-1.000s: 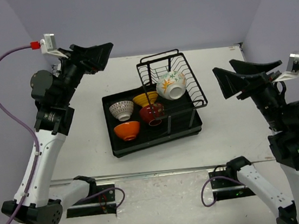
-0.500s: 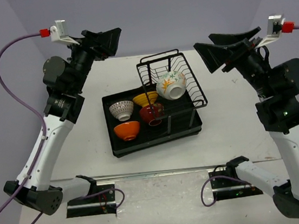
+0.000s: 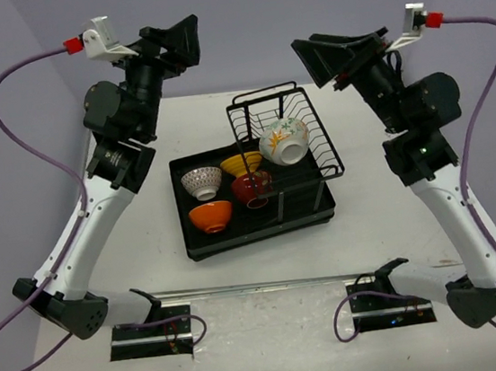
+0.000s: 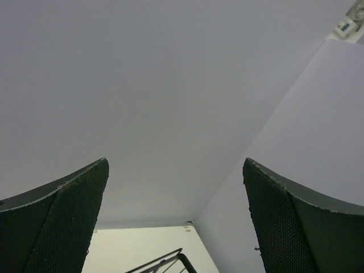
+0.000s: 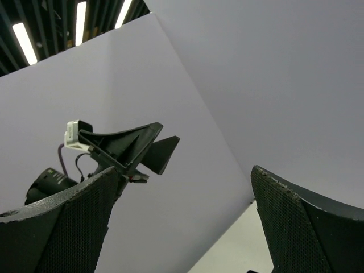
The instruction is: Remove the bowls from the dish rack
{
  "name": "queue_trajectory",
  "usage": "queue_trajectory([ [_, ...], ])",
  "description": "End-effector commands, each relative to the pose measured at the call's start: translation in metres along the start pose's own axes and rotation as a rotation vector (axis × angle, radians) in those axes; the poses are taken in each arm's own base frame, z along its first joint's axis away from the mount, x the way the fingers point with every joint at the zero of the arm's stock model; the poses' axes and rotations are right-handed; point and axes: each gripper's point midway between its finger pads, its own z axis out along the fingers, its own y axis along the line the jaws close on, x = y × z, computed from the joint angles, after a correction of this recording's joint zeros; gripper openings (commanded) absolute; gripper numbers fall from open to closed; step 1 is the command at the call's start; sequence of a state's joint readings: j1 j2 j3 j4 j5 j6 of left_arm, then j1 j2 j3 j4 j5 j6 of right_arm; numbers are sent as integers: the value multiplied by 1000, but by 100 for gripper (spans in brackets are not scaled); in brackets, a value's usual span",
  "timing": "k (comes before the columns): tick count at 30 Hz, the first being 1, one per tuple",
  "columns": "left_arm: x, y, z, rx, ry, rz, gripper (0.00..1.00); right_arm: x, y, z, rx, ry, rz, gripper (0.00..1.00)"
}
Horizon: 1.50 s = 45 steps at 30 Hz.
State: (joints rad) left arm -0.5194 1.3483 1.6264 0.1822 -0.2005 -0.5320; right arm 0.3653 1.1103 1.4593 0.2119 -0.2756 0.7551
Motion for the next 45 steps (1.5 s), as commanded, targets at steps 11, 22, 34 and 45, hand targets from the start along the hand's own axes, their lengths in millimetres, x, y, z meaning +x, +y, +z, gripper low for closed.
queue_trajectory([
  [11,-49,27,6,-249,-303,77,100,25,-3,88,40,-225,118,99],
  [22,-54,30,10,-263,-380,9,100,16,2,101,43,-426,83,99],
  [34,-59,26,11,-236,-428,-43,100,36,39,109,-217,-464,84,99],
  [45,-60,23,6,-208,-422,1,100,61,48,121,-303,-365,184,99],
])
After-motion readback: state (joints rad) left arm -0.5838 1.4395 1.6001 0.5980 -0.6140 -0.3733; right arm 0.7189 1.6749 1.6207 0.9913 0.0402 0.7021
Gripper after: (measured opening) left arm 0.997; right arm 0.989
